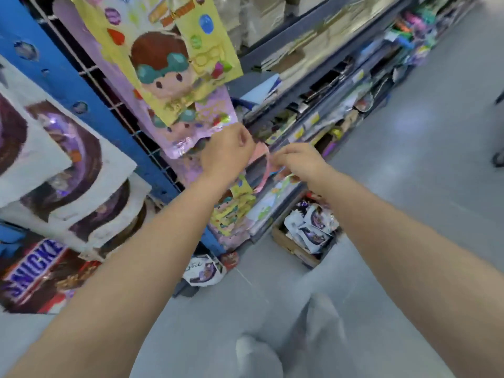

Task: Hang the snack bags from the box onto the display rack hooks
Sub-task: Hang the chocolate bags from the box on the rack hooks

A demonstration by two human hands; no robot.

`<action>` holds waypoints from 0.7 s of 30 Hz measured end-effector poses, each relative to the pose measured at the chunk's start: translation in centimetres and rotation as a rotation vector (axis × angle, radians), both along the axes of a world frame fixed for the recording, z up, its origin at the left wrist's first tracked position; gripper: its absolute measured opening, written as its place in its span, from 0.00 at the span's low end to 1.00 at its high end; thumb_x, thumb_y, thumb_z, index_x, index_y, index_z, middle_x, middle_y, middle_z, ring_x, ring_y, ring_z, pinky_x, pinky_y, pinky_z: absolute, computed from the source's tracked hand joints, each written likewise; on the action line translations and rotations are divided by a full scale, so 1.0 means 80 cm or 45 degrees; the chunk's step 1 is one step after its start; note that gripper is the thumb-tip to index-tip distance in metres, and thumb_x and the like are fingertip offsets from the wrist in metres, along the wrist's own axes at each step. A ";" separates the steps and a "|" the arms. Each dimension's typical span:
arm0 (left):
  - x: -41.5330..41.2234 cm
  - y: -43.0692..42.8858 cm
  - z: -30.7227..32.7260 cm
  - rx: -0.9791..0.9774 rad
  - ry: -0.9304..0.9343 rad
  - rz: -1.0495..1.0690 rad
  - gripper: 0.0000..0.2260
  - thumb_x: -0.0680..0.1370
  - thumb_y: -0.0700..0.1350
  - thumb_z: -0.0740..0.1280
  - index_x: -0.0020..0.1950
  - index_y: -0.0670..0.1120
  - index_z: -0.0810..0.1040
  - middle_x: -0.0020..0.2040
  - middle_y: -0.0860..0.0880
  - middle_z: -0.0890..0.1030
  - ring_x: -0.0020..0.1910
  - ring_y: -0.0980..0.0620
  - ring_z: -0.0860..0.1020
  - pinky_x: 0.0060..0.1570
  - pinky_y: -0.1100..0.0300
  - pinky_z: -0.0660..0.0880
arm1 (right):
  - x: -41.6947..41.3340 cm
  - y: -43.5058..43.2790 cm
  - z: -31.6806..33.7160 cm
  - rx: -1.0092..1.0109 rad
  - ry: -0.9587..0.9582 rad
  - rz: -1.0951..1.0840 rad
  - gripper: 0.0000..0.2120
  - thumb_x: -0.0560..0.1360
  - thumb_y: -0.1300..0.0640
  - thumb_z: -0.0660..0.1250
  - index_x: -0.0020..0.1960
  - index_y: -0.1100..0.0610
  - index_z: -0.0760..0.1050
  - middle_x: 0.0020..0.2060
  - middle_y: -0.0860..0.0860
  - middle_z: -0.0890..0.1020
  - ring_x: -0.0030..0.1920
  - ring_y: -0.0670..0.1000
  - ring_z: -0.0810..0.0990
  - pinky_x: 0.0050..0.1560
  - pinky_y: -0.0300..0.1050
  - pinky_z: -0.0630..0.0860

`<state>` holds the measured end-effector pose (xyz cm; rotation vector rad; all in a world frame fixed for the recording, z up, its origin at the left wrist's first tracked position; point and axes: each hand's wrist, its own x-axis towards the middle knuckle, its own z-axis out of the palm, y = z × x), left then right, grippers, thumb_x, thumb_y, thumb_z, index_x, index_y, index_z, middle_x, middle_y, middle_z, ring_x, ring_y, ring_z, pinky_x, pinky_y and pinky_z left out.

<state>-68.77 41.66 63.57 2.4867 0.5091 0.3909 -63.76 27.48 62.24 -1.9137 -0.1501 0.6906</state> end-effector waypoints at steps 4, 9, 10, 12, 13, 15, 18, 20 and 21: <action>0.076 -0.060 -0.092 -0.084 0.541 -0.298 0.09 0.75 0.42 0.60 0.35 0.44 0.71 0.36 0.44 0.74 0.38 0.42 0.77 0.35 0.55 0.69 | 0.059 -0.092 -0.066 -0.111 0.145 -0.114 0.09 0.75 0.61 0.65 0.37 0.57 0.74 0.28 0.51 0.77 0.25 0.45 0.74 0.26 0.36 0.69; 0.155 -0.135 -0.198 -0.091 1.160 -0.510 0.13 0.77 0.48 0.63 0.42 0.38 0.72 0.39 0.44 0.71 0.37 0.46 0.70 0.35 0.58 0.64 | 0.132 -0.206 -0.157 -0.287 0.254 -0.238 0.07 0.75 0.62 0.64 0.38 0.56 0.75 0.34 0.53 0.77 0.34 0.51 0.72 0.32 0.39 0.68; 0.168 -0.148 -0.223 -0.132 1.187 -0.503 0.12 0.77 0.48 0.63 0.44 0.38 0.72 0.42 0.41 0.73 0.38 0.44 0.71 0.36 0.58 0.65 | 0.146 -0.223 -0.176 -0.305 0.271 -0.268 0.07 0.75 0.62 0.63 0.39 0.57 0.76 0.37 0.53 0.77 0.36 0.52 0.73 0.33 0.40 0.69; 0.193 -0.170 -0.272 -0.192 1.195 -0.466 0.14 0.77 0.46 0.62 0.51 0.34 0.72 0.51 0.34 0.76 0.42 0.38 0.72 0.34 0.58 0.63 | 0.173 -0.250 -0.220 -0.368 0.294 -0.318 0.06 0.74 0.62 0.62 0.41 0.58 0.77 0.39 0.54 0.77 0.40 0.52 0.74 0.37 0.42 0.70; 0.206 -0.179 -0.298 -0.217 1.186 -0.457 0.13 0.77 0.44 0.61 0.51 0.33 0.71 0.55 0.33 0.75 0.46 0.36 0.73 0.34 0.58 0.64 | 0.186 -0.260 -0.244 -0.392 0.318 -0.334 0.06 0.74 0.62 0.62 0.42 0.57 0.77 0.39 0.55 0.77 0.41 0.52 0.74 0.38 0.43 0.70; 0.227 -0.191 -0.347 -0.242 1.189 -0.437 0.12 0.78 0.44 0.61 0.55 0.36 0.73 0.59 0.36 0.75 0.54 0.40 0.75 0.43 0.55 0.70 | 0.207 -0.273 -0.297 -0.433 0.398 -0.344 0.05 0.74 0.61 0.62 0.45 0.59 0.77 0.40 0.57 0.77 0.41 0.53 0.74 0.39 0.44 0.70; 0.248 -0.195 -0.428 -0.260 1.258 -0.389 0.15 0.79 0.46 0.61 0.62 0.40 0.72 0.61 0.40 0.74 0.55 0.43 0.76 0.51 0.57 0.72 | 0.235 -0.285 -0.374 -0.491 0.555 -0.352 0.08 0.75 0.62 0.61 0.51 0.63 0.76 0.42 0.58 0.77 0.42 0.54 0.75 0.40 0.44 0.71; 0.258 -0.192 -0.483 -0.258 1.329 -0.361 0.16 0.78 0.48 0.63 0.63 0.41 0.71 0.64 0.40 0.73 0.58 0.41 0.75 0.56 0.55 0.74 | 0.246 -0.289 -0.419 -0.461 0.661 -0.394 0.05 0.77 0.63 0.60 0.50 0.61 0.74 0.44 0.58 0.76 0.42 0.55 0.75 0.38 0.42 0.70; 0.265 -0.189 -0.509 -0.248 1.363 -0.366 0.17 0.78 0.49 0.63 0.64 0.42 0.71 0.66 0.40 0.72 0.60 0.41 0.74 0.58 0.54 0.73 | 0.252 -0.291 -0.441 -0.428 0.714 -0.443 0.04 0.77 0.63 0.59 0.49 0.61 0.73 0.44 0.59 0.76 0.40 0.55 0.75 0.36 0.42 0.69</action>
